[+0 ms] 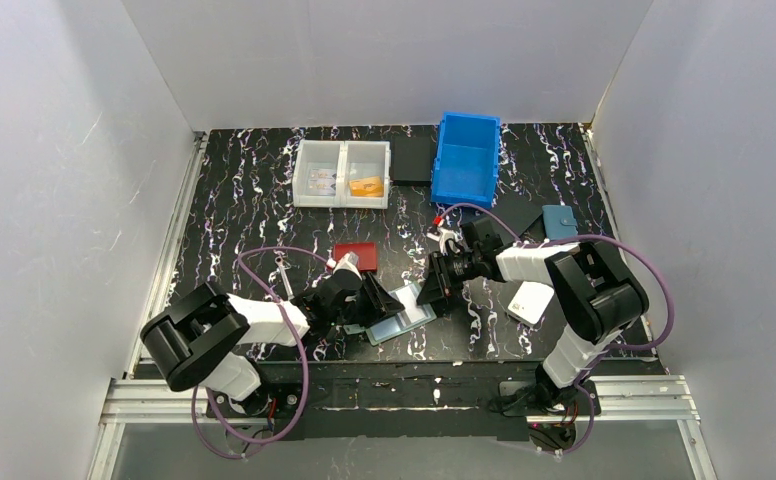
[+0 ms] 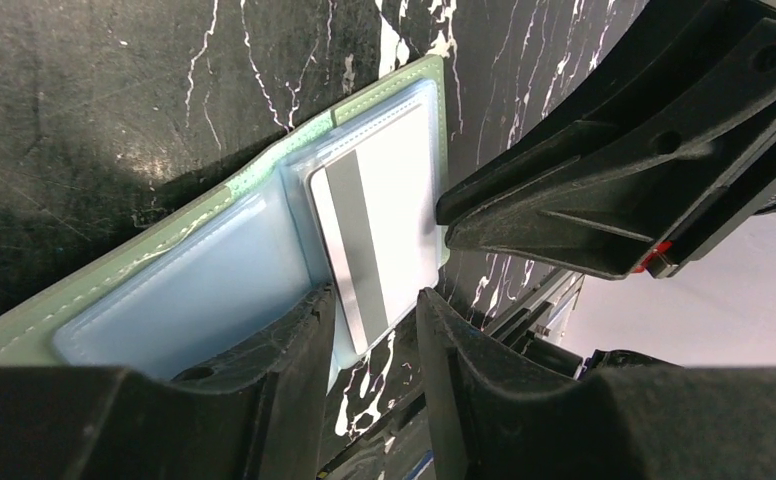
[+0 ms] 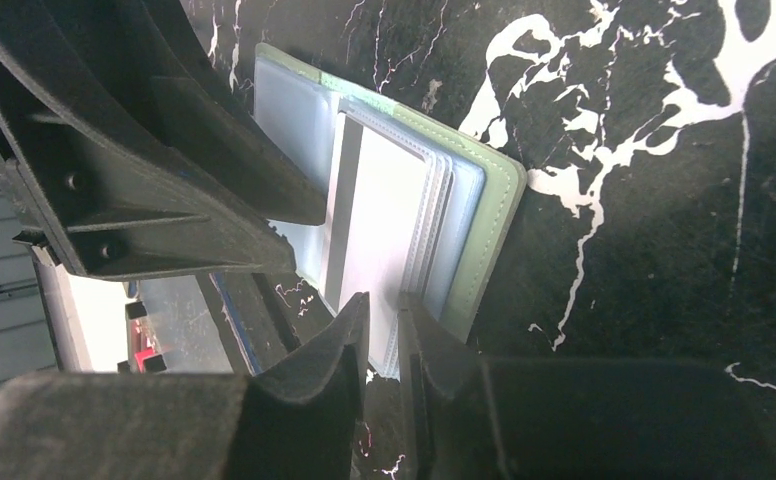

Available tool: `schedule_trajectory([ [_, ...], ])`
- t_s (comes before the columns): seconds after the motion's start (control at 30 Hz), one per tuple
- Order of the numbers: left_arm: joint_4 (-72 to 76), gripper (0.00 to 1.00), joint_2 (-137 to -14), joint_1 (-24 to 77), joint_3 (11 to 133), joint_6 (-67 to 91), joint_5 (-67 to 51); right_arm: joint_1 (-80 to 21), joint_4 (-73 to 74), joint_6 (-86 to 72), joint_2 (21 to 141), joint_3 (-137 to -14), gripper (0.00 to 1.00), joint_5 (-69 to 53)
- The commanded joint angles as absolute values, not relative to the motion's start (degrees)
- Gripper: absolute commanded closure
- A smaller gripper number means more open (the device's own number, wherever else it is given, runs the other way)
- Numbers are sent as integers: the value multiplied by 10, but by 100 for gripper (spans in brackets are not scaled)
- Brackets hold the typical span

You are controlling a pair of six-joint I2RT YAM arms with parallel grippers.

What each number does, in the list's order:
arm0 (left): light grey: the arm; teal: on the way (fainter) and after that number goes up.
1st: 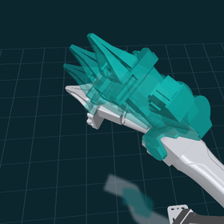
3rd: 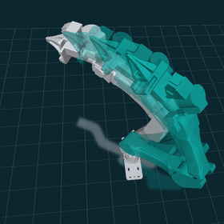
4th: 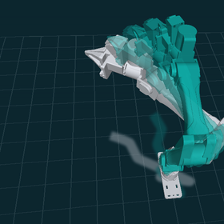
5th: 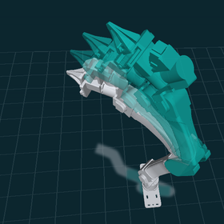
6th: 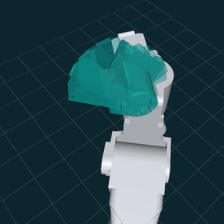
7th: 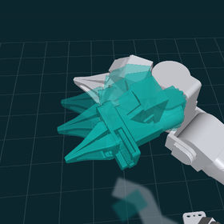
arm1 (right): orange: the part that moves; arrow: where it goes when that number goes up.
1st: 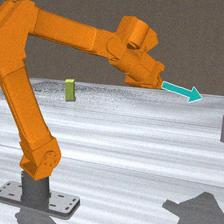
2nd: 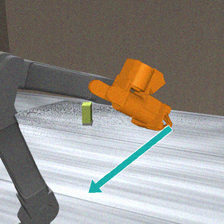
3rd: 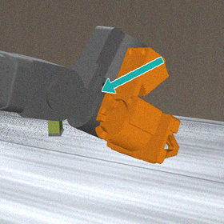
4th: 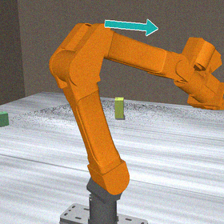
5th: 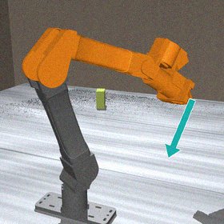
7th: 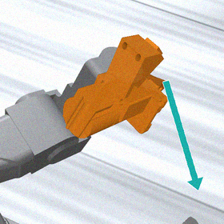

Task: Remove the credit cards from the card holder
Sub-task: Remove the credit card from the card holder.

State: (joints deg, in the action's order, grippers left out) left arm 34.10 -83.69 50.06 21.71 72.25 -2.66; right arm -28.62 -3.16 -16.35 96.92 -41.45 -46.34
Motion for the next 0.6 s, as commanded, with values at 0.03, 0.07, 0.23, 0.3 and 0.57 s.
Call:
schedule_trajectory([
  [0.03,345,67,-849,503,219,720,-26,-290,-35,-158,975,-432,76,-476],
  [0.07,345,67,-850,503,219,720,-26,-290,-33,-156,975,-433,76,-474],
  [0.23,345,68,-850,503,214,715,-24,-290,-30,-151,976,-434,76,-469],
  [0.3,345,67,-848,503,212,714,-24,-290,-30,-150,976,-434,76,-468],
  [0.57,345,65,-839,502,206,710,-19,-290,-29,-150,976,-434,77,-469],
])
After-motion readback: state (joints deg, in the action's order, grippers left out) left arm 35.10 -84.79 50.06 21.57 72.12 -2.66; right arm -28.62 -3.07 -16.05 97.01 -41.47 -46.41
